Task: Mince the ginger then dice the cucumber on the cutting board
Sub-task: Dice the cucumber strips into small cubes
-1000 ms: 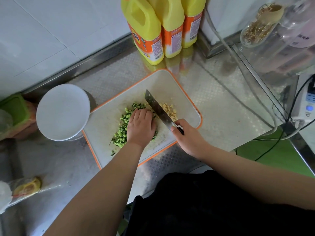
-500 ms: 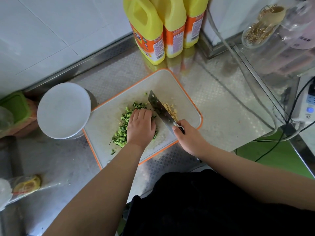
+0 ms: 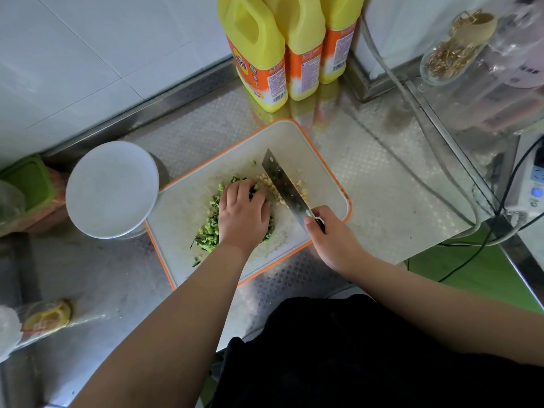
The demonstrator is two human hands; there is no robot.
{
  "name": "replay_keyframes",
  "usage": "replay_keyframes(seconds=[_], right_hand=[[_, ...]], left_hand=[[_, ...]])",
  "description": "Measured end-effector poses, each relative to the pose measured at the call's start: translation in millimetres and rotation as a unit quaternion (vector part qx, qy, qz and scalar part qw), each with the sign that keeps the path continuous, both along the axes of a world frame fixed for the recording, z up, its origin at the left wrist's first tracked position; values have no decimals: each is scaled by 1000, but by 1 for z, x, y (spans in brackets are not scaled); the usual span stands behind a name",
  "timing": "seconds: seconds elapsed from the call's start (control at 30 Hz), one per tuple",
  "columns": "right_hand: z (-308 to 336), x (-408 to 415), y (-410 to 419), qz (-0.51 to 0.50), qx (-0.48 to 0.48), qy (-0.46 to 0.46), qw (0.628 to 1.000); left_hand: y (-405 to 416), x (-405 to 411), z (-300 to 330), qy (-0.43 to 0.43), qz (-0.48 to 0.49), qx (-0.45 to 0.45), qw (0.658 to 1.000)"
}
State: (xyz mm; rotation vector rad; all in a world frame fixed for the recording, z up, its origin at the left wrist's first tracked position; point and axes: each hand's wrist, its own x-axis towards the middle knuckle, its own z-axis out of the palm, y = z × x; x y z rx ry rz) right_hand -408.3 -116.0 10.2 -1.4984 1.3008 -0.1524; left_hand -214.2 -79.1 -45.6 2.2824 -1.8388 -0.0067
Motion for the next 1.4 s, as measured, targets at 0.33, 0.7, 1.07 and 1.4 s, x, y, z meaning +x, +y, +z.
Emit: replay_keyframes(seconds=[0.33,0.7,1.07,1.4], right_hand=[[4,-2,0,6,-12,-7,1000],[12,0,5,276,-233,94,928],[10,0,11,321,-342,86,879],[12,-14,7,287,-391,103,868]], left_hand=[[-5,-1,8,14,23,24,999],[55,10,47,127,124,-122,977],[51,-1,55,27,46,155,986],[50,9,60,-43,61,216,973]])
